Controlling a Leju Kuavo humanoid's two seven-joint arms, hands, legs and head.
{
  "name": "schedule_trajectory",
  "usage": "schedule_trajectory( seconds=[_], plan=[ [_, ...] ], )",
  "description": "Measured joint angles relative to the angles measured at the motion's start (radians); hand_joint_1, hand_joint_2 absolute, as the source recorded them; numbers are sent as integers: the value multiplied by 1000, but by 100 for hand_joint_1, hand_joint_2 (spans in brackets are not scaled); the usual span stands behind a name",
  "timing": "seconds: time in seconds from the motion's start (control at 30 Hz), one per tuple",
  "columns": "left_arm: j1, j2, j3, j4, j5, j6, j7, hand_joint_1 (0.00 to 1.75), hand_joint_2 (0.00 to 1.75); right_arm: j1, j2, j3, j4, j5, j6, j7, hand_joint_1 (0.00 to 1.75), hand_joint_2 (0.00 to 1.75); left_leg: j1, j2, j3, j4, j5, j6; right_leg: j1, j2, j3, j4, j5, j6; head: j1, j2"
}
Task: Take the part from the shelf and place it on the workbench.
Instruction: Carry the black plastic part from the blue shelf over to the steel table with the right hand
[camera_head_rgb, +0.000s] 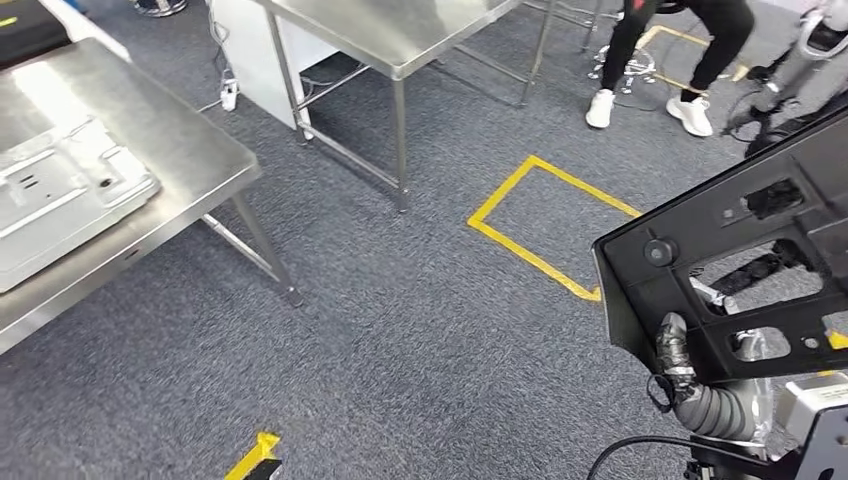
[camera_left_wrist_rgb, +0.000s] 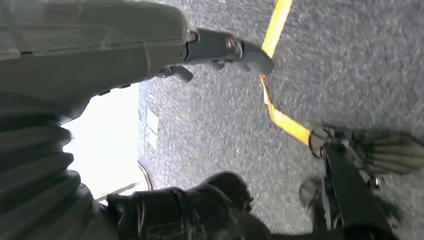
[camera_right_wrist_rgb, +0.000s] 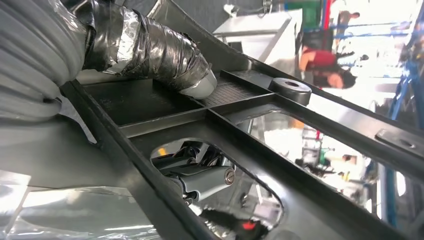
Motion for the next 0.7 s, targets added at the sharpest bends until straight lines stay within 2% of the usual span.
schedule_trajectory(
  seconds=[0.03, 0.07, 0.1, 0.13, 0.17, 0.2, 0.27, 0.3, 0.33, 0.4, 0.43, 0.47, 0.53, 0.57, 0.6, 0.63, 0.67, 0.7],
  plan=[
    [-2, -5, 0, 0, 0, 0, 0, 0, 175, 1, 0, 0, 0, 0, 0, 0, 175, 175, 0, -13, -3, 0, 2, 3, -1, 27, -34, 73, -34, 2, 1, 0],
    [-4, -8, -1, 0, -1, 0, 0, 0, 175, 2, -1, -1, 1, 0, 0, 0, 175, 175, -1, -27, -5, 0, 4, 6, -2, 42, -68, 143, -60, 2, 1, 0],
    [-5, -10, -1, 0, -1, 0, 0, 0, 175, 3, -1, -1, 1, -1, 0, 0, 175, 175, -3, -41, -6, 0, 6, 8, -2, 49, -91, 185, -68, 0, 1, 0],
    [-4, -11, -1, 0, -2, 0, 0, 0, 175, 4, -1, 0, 1, -1, 0, 0, 175, 175, -4, -56, -7, 0, 7, 8, -2, 53, -97, 188, -56, -4, 1, 0],
    [-3, -12, -1, 0, -3, 0, 0, 0, 175, 4, -1, 0, 1, -2, 0, 0, 175, 175, -6, -71, -7, 0, 9, 8, -1, 60, -83, 151, -26, -10, 1, 0],
    [-2, -12, -2, 0, -4, -1, 0, 0, 175, 4, -1, -1, 1, -3, -1, 0, 175, 175, -6, -86, -6, 0, 11, 7, 0, 75, -54, 83, 14, -19, 1, 0],
    [-2, -12, -3, 0, -5, -3, 0, 0, 175, 2, -2, -1, 1, -3, -1, 0, 175, 175, -6, -112, -10, 1, 16, 1, 4, 118, 5, -54, 71, -36, 0, 0],
    [-3, -12, -4, 0, -5, -3, 0, 0, 175, 2, -2, -1, 0, -3, -1, 0, 175, 175, -4, -123, -13, 1, 18, -4, 6, 131, 21, -91, 82, -40, 0, 0],
    [-2, -12, -4, 0, -5, -4, 1, 0, 175, 1, -4, -1, 0, -4, -1, 0, 175, 175, -2, -133, -17, 0, 21, -10, 8, 133, 26, -106, 83, -41, 0, 0],
    [3, -12, -4, 0, -5, -4, 1, 0, 175, 0, -5, -1, 0, -4, -1, 1, 175, 175, 3, -147, -22, -3, 25, -23, 9, 109, 31, -119, 91, -43, 0, 0],
    [5, -12, -4, 0, -5, -3, 1, 0, 175, 0, -5, -1, 0, -4, -1, 0, 175, 175, 1, -131, -27, 6, 17, -28, 8, 97, 36, -131, 98, -46, -1, 0],
    [5, -12, -4, 0, -5, -3, 1, 0, 175, 0, -5, 0, 0, -4, -1, 0, 175, 175, -2, -106, -39, 30, -2, -32, 7, 84, 40, -143, 105, -50, -3, 0],
    [3, -8, -5, 0, -5, -4, 1, 0, 175, 1, -5, 0, 0, -4, -1, 0, 175, 175, -4, -42, -87, 137, -69, -40, 6, 58, 44, -155, 112, -55, -6, 0],
    [2, -4, -5, 0, -5, -4, 2, 0, 175, 2, -5, 0, 0, -4, -1, 0, 175, 175, -2, -28, -115, 202, -100, -44, 6, 43, 43, -155, 112, -57, -7, 0],
    [2, -1, -5, 0, -5, -5, 2, 0, 175, 3, -5, 1, 0, -4, -1, 0, 175, 175, 0, -20, -133, 249, -118, -49, 6, 29, 42, -154, 112, -56, -7, 0],
    [3, 2, -5, 0, -5, -4, 2, 0, 175, 4, -4, 1, 1, -5, -1, 0, 175, 175, 3, -16, -135, 264, -117, -53, 5, 15, 42, -153, 111, -55, -7, 0],
    [4, 3, -5, 0, -5, -4, 2, 0, 175, 4, -4, 2, 1, -5, -1, 0, 175, 175, 6, -11, -118, 243, -100, -56, 4, 2, 42, -151, 110, -53, -7, 0],
    [4, 4, -5, 0, -5, -4, 2, 0, 175, 4, -4, 2, 1, -5, -1, 1, 175, 175, 7, 0, -82, 186, -72, -59, 3, -10, 42, -147, 107, -50, -8, 0]
  ],
)
